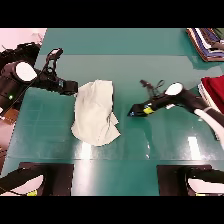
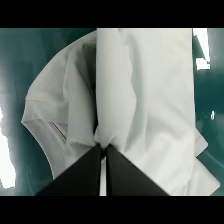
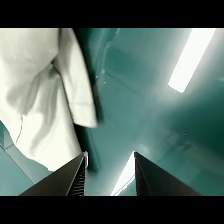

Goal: Fold the shirts.

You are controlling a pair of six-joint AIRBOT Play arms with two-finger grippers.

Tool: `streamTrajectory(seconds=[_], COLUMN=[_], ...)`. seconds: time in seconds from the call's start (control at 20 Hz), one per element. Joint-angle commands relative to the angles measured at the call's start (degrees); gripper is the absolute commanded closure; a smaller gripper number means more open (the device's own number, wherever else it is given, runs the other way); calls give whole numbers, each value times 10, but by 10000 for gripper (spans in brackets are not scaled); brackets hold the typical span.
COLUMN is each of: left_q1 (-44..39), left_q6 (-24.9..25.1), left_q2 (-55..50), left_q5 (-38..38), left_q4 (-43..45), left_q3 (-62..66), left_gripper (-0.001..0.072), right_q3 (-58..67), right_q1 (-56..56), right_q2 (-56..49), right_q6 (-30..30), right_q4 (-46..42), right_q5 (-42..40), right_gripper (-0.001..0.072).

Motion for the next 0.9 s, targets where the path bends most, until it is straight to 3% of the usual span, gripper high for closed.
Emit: streamTrajectory(seconds=[0.0, 0.3, 0.4, 0.55, 0.7, 0.85], left_q1=[0, 0, 0, 1, 1, 1], left_q6=[0, 0, 0, 0, 0, 0], left_q2=[0, 1, 1, 7, 46, 106], left_q5=[-2, -3, -5, -14, -9, -8], left_q4=[0, 0, 0, 4, 24, 17], left_q3=[1, 1, 1, 5, 25, 50], left_gripper=[680, 680, 680, 681, 681, 681], right_q3=[56, 119, 119, 119, 119, 119], right_q1=[66, 109, 109, 90, 35, -41], right_q2=[-76, -139, -140, -127, -58, 42], right_q6=[-3, -3, -3, 0, 60, 76], right_q4=[16, 16, 11, 0, -121, -211], right_q5=[-17, -5, -7, -6, -5, 10], right_gripper=[374, 416, 693, 698, 698, 698])
